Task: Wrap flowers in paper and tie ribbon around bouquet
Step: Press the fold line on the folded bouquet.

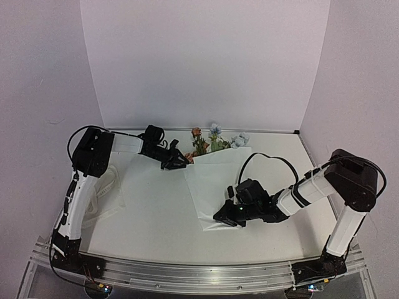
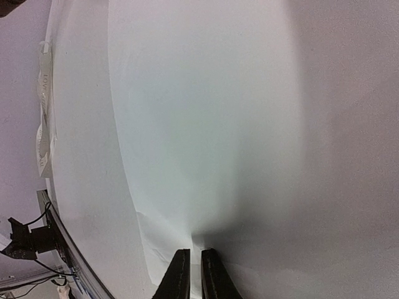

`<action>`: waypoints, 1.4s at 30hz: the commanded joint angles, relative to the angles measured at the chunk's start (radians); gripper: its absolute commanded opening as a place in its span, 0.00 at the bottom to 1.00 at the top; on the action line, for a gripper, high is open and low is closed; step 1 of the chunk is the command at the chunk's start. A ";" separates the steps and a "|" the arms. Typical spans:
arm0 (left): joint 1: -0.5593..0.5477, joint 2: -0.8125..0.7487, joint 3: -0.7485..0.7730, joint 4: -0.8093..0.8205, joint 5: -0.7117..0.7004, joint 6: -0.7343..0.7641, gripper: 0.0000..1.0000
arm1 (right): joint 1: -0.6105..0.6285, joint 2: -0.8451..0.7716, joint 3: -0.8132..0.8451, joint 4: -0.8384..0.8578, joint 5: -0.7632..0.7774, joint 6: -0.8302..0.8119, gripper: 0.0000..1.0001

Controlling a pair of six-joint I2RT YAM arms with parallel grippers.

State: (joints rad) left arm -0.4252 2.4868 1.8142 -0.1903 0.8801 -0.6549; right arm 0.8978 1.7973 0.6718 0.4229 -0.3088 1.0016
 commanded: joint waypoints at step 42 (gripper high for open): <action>-0.391 -0.582 -0.593 0.076 -0.105 0.064 0.23 | -0.037 -0.423 0.224 -0.950 0.266 -0.270 0.57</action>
State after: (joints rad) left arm -0.7294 1.8892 1.2246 -0.1283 0.7483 -0.6378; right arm 0.8482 1.4553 0.9146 -0.4988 -0.1066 0.7433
